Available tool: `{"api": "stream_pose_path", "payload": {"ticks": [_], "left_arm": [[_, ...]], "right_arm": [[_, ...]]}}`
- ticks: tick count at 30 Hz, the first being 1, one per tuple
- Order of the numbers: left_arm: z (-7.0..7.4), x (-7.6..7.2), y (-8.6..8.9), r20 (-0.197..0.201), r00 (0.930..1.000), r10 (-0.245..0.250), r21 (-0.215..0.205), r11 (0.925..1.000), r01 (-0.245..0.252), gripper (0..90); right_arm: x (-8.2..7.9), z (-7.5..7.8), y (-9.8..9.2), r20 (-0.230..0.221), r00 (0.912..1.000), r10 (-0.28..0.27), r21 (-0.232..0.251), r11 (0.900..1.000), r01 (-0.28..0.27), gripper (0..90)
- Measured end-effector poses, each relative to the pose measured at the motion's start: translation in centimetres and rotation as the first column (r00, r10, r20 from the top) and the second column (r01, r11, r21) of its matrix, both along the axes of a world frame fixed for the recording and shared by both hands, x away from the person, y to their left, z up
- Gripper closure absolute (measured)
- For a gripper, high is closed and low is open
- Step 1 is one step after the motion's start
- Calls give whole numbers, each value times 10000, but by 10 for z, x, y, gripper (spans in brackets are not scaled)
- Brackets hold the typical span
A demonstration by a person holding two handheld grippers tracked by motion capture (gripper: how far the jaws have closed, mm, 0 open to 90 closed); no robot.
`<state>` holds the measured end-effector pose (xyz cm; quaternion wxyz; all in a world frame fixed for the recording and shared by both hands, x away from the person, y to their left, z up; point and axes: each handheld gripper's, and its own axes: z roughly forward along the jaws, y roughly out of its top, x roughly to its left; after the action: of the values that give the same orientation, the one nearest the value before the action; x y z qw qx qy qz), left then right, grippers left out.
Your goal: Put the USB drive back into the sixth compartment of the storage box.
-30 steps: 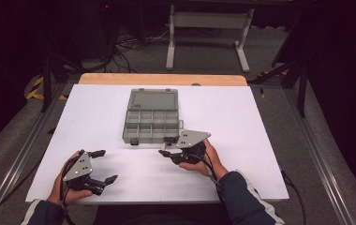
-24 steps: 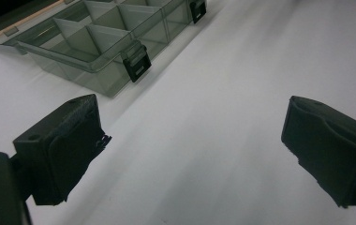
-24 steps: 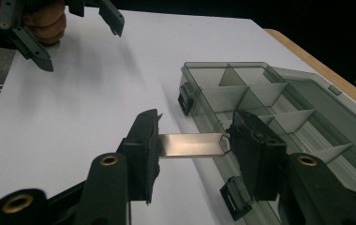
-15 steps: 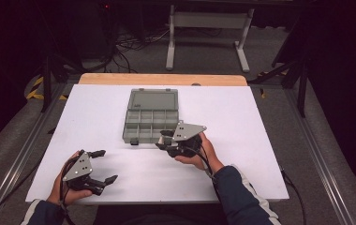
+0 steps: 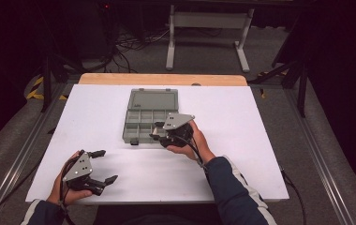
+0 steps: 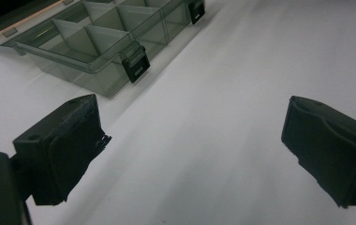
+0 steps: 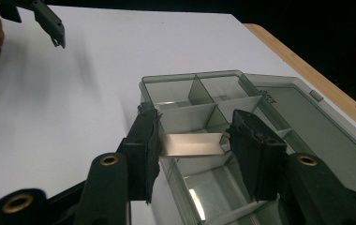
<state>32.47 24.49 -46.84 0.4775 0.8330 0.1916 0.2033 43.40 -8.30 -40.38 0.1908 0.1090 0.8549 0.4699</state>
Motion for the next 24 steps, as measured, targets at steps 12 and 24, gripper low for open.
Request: {"api": "stream_pose_path", "payload": {"ticks": [12, 24], "left_arm": [[0, 0, -1, -6, 10000, -37, 42, 10000, 37, 63], [0, -1, 0, -22, 10000, -48, 24, 10000, 49, 63]], "right_arm": [[13, -4, 20, -179, 9998, -111, -246, 9996, 107, 534], [20, -10, 34, -260, 9996, -144, -514, 9986, 131, 534]]}}
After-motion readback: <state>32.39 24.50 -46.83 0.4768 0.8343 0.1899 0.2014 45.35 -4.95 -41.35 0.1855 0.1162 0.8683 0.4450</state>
